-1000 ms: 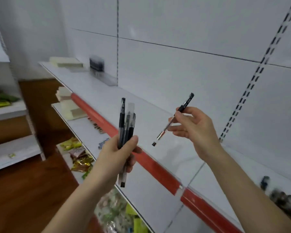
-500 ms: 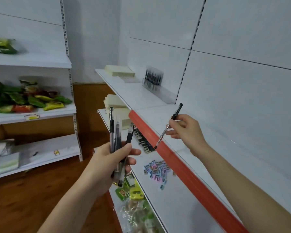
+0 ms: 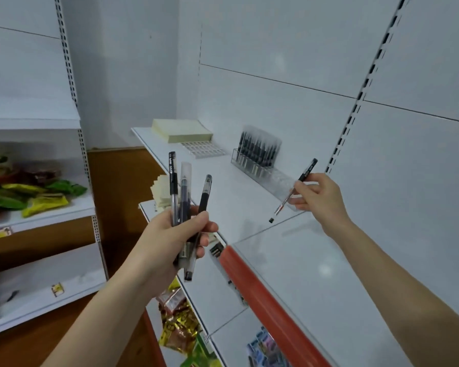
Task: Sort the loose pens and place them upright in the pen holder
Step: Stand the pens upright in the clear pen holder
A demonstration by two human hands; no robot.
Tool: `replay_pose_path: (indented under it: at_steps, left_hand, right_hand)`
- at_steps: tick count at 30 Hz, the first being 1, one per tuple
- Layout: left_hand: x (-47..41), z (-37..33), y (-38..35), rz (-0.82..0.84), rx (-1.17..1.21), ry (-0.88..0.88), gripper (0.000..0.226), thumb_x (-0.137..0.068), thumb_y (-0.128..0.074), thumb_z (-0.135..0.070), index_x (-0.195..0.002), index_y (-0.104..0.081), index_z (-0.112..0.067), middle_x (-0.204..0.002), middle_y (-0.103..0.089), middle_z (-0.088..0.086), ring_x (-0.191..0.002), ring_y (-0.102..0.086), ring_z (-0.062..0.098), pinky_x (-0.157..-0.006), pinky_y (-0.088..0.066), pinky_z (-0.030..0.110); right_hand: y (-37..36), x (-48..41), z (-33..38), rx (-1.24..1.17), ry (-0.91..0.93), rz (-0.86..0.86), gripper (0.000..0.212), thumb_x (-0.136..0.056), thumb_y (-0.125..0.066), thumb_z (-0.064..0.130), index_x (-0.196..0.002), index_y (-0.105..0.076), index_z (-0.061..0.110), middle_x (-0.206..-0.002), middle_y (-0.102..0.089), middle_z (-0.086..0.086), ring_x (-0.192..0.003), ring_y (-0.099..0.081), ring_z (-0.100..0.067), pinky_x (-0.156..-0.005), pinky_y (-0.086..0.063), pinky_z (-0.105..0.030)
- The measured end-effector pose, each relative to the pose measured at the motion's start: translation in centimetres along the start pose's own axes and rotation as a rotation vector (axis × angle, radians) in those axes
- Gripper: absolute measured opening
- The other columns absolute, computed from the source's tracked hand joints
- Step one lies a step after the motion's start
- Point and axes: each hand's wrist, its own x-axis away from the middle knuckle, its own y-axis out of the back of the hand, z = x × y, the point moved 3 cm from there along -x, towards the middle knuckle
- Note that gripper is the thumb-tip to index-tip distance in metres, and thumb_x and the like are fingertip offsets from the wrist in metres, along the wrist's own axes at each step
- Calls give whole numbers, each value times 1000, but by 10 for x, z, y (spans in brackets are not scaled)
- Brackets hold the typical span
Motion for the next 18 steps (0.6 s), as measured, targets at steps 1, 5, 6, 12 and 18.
replay_pose_path:
  at_steps: [1, 5, 6, 12, 18]
  left_hand:
    - [-17, -1, 3, 12, 8, 18, 10, -88, -53, -8, -97, -51, -3, -65, -62, 7, -45, -50, 10, -40, -43, 17]
    - [-90, -1, 13, 88, 45, 103, 9, -88, -53, -3, -97, -50, -5, -67, -65, 10, -48, -52, 12, -41, -44, 18]
    - [-108, 0, 15, 115, 45, 117, 10, -88, -52, -1, -97, -51, -5, -67, -65, 10, -47, -52, 12, -41, -45, 18]
    - [-210, -7, 23, 315, 23, 207, 14, -86, -52, 4, -97, -55, -3, -68, -62, 11, -45, -59, 11, -44, -49, 18]
    - [-271, -8, 22, 501, -13, 273, 10, -85, -55, 0, -90, -57, -8, -66, -70, 4, -55, -68, 11, -47, -52, 19]
  right_hand:
    - [0, -12, -2, 11, -1, -37, 22, -90, -57, 16, -109, -50, 9, -85, -67, -6, -72, -69, -20, -70, -54, -31]
    - [0, -51, -10, 41, 15, -194, 18, -90, -56, 16, -105, -49, 12, -83, -65, -3, -69, -67, -17, -68, -54, -27]
    - [-1, -60, -12, 56, 23, -238, 17, -90, -56, 16, -105, -48, 13, -84, -65, -3, -67, -67, -14, -68, -54, -26]
    - [-8, -108, -12, 161, 38, -531, 20, -90, -55, 15, -109, -48, 12, -93, -64, -10, -68, -66, -13, -73, -53, -28]
    - [-20, -139, -15, 334, 41, -668, 12, -91, -54, 10, -100, -46, 14, -88, -61, -13, -55, -61, -1, -67, -55, -25]
